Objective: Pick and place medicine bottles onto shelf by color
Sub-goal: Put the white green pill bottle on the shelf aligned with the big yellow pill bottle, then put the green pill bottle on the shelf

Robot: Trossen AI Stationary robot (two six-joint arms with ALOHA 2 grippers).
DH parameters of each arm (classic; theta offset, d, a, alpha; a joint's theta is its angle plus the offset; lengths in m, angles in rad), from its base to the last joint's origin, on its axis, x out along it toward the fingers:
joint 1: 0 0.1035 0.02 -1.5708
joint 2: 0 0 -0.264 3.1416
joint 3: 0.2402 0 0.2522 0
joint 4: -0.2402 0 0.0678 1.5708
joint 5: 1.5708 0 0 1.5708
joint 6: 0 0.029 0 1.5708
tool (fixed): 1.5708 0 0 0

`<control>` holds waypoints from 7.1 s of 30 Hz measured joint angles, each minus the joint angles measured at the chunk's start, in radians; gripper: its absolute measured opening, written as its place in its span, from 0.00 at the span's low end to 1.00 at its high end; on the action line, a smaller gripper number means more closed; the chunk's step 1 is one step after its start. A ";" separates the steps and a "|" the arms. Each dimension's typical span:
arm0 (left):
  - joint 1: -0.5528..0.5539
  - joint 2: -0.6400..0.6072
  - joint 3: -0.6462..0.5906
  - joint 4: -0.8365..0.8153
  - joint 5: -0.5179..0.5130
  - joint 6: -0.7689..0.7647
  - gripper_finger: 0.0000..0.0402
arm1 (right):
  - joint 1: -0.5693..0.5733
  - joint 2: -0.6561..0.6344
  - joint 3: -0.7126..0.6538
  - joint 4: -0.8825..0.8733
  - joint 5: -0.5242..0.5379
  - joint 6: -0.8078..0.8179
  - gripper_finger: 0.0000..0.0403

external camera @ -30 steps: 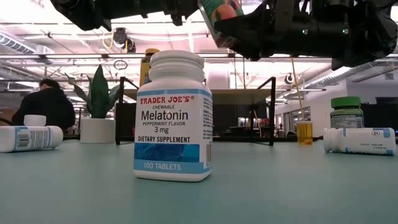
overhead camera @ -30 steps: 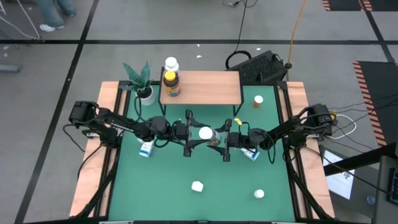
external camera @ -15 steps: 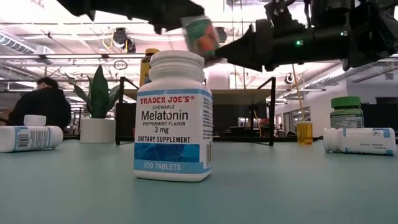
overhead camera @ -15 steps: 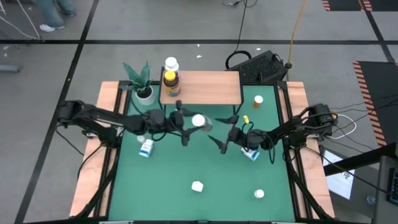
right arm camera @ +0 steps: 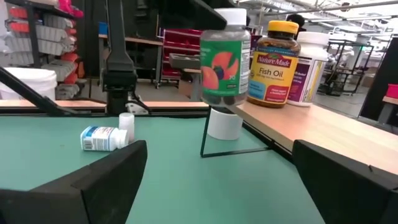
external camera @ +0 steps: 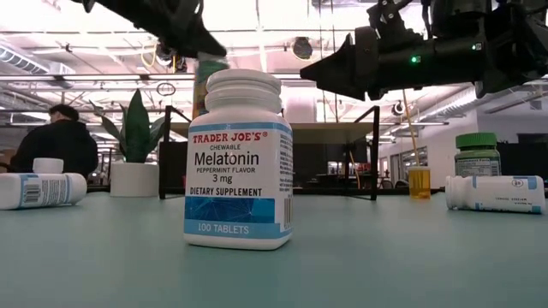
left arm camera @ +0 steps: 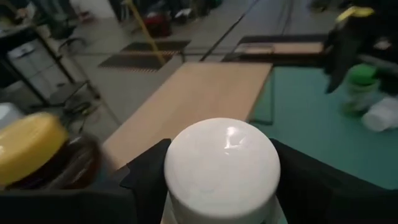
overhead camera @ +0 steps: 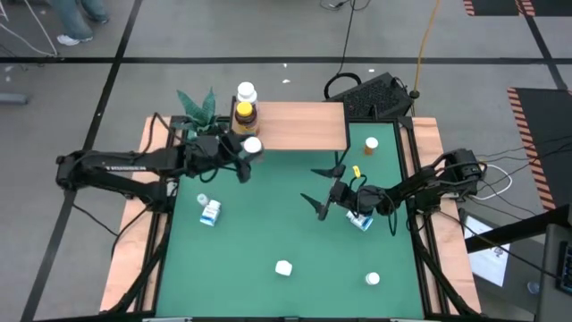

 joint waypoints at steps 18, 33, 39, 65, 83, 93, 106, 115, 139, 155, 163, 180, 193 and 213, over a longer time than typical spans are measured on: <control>0.179 -0.022 0.000 -0.064 0.062 0.024 0.60 | 0.000 0.000 0.000 -0.006 -0.002 0.001 0.98; 0.243 -0.020 0.000 -0.043 0.119 0.011 0.62 | 0.000 0.000 0.000 -0.006 -0.002 0.001 0.98; 0.259 0.019 0.000 0.015 0.140 0.016 0.64 | 0.000 0.000 0.000 -0.006 -0.003 0.000 0.98; 0.274 0.064 0.000 0.057 0.135 0.004 0.73 | 0.000 0.001 -0.001 -0.027 -0.003 -0.003 0.98; 0.257 -0.039 -0.002 0.102 0.134 0.040 0.84 | 0.000 0.001 -0.001 -0.047 -0.003 -0.001 0.98; 0.152 -0.230 -0.001 -0.236 0.033 -0.007 0.82 | 0.000 0.001 -0.001 -0.057 -0.004 0.015 0.98; 0.058 -0.185 -0.085 -0.370 -0.078 -0.177 0.61 | 0.000 0.001 -0.001 -0.054 -0.004 0.043 0.98; 0.109 -0.097 -0.113 -0.216 -0.078 -0.121 0.58 | 0.000 0.001 -0.001 -0.053 -0.004 0.031 0.98; 0.103 -0.058 -0.051 -0.348 -0.073 -0.168 0.58 | 0.006 0.001 -0.001 -0.065 -0.004 0.018 0.98; -0.173 -0.076 -0.082 -0.183 0.064 -0.262 0.58 | 0.131 -0.560 0.331 -1.630 -0.057 0.467 0.98; -0.223 0.085 -0.106 0.072 0.068 -0.148 0.58 | 0.223 -0.673 0.350 -2.193 -0.321 0.878 0.98; -0.206 0.219 -0.106 0.176 0.064 -0.105 0.58 | 0.319 -0.675 0.040 -2.134 -0.293 1.268 0.97; -0.206 0.215 -0.106 0.176 0.063 -0.104 0.58 | 0.319 -0.676 -0.002 -2.094 0.037 1.249 0.94; -0.206 0.215 -0.106 0.177 0.063 -0.107 0.58 | 0.317 -0.678 -0.217 -1.520 0.175 0.975 0.50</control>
